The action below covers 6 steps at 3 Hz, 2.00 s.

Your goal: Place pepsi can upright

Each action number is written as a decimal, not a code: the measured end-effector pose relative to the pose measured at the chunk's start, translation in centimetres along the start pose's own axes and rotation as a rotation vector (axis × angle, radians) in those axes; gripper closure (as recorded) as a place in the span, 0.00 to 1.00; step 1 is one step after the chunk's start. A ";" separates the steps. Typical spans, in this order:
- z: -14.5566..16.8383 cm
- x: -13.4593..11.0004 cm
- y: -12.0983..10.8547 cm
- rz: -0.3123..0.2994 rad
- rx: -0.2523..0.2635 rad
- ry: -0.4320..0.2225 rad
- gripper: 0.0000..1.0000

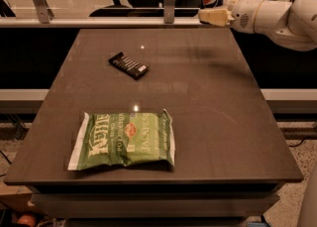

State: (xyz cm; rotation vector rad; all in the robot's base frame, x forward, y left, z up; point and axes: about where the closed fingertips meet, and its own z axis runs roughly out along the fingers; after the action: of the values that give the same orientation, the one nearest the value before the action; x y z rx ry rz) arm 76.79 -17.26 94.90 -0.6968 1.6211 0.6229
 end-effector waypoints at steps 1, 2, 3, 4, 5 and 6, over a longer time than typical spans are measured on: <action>0.1 0.7 -1.2 0.014 -0.016 -0.048 1.00; 0.1 1.4 -2.1 -0.007 -0.036 -0.086 1.00; -0.1 2.1 -2.4 -0.067 -0.034 -0.086 1.00; -0.5 2.9 -2.6 -0.113 -0.024 -0.054 1.00; -0.8 4.5 -3.0 -0.117 -0.022 -0.025 1.00; 0.0 6.3 -3.4 -0.090 -0.045 0.006 1.00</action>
Offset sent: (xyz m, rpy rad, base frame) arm 0.0199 -0.0317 -0.0212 0.0769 -0.1132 0.0520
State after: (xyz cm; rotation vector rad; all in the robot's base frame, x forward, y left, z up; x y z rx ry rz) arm 78.59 -20.19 88.57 -0.8006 1.5759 0.5937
